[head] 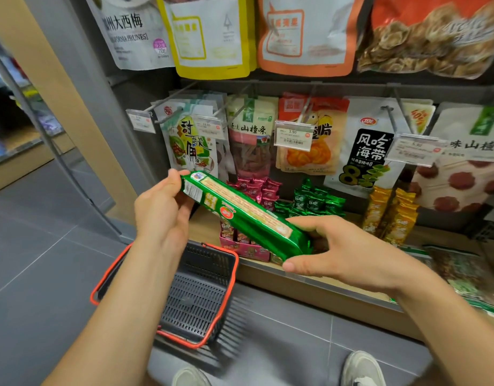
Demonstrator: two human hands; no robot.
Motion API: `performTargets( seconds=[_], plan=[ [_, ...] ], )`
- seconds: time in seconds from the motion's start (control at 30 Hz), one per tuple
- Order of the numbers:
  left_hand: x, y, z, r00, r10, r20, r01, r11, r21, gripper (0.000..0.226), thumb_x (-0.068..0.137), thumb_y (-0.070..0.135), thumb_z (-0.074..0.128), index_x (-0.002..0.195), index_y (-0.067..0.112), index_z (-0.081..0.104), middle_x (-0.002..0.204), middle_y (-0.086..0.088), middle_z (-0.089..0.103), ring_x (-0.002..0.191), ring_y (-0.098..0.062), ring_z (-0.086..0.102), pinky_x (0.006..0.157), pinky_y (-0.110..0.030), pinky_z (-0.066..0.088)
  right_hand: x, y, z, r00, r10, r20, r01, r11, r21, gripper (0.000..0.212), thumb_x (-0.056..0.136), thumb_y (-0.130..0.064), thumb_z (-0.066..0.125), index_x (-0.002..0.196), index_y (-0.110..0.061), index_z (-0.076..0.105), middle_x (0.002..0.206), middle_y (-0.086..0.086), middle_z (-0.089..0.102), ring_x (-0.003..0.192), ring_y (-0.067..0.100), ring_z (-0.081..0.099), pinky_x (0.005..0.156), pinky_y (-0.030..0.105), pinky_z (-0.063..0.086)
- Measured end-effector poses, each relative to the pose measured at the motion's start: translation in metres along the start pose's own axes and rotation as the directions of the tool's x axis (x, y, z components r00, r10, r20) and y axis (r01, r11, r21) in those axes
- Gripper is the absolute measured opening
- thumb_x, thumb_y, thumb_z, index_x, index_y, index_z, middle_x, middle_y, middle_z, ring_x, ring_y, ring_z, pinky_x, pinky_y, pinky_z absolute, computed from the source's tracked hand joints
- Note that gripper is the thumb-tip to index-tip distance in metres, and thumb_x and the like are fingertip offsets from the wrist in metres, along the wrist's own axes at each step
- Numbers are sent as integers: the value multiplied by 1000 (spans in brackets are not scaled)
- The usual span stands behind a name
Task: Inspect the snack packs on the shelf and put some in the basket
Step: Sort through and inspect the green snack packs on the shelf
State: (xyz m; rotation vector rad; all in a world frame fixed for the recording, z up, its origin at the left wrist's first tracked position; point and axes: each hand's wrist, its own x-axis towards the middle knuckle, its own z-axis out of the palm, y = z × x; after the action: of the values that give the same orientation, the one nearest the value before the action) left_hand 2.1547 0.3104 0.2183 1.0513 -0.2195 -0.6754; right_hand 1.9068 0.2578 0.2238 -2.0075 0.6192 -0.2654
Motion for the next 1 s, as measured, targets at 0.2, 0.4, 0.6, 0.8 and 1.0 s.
performTargets(
  seconds=[0.2,0.4,0.6,0.8,1.0],
  plan=[
    [16,-15,0,974,-166,155,89,907,411,35,91,47,62,107,17,63,90,-3,73,87,-19,72,70,-36,60,-2,4,2,969,-68,-237,3,964,-265,68,72,-27,84,134,-30,56,112,-24,62,103,-7,56,93,9,43],
    [15,-22,2,963,-212,166,123,895,429,32,83,12,74,111,16,58,93,-10,65,61,-13,69,56,-31,55,-8,-1,14,933,-262,-247,186,939,-290,61,73,-40,72,131,-27,59,96,-11,69,85,4,63,78,11,46],
    [20,-15,0,959,-160,235,134,983,124,29,88,-2,61,112,14,58,87,-7,64,71,-20,65,73,-40,56,-7,3,12,939,-75,-337,173,947,271,42,92,2,57,114,-31,69,113,-13,71,91,16,73,73,28,60],
    [17,-15,-3,925,-202,321,193,979,58,29,90,-1,59,116,12,54,81,-8,72,82,-22,70,80,-39,59,-1,7,10,920,47,-390,139,889,436,41,91,6,57,91,-29,79,100,-6,76,94,15,72,75,27,60],
    [19,-17,-9,945,-178,275,49,906,420,3,90,38,66,92,38,68,83,4,61,68,-14,54,54,-23,44,-1,13,6,912,108,-395,-4,967,254,10,75,-24,79,84,-29,76,101,4,74,95,33,68,79,47,59]
  ],
)
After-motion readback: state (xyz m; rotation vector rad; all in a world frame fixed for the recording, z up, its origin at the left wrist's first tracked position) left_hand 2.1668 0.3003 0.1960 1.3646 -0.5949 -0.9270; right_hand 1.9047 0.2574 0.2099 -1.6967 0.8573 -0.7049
